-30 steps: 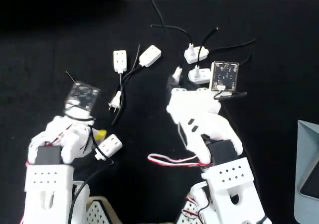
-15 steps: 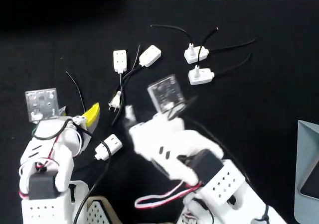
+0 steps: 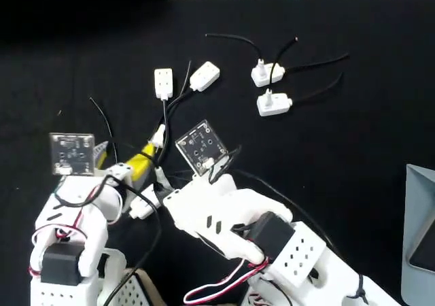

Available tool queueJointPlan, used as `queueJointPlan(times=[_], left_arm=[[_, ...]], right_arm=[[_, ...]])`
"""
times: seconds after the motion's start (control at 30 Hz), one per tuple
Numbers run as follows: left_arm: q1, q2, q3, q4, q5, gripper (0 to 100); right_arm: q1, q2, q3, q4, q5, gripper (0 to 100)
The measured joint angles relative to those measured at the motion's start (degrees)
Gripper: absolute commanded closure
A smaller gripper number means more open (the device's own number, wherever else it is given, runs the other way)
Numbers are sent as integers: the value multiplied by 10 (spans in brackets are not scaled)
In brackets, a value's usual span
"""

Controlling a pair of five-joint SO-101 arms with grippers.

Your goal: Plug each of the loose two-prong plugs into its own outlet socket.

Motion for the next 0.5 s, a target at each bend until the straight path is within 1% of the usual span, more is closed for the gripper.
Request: queueJointPlan(times=[0.23,0.33,0.5], left_arm=[[47,0,-24,60,-12,694],[77,-2,-40,82,-39,694],[98,-4,-44,87,-47,694]], right_arm=[[0,0,0,0,3,987],[0,0,5,0,3,987],[0,0,13,0,4,987]])
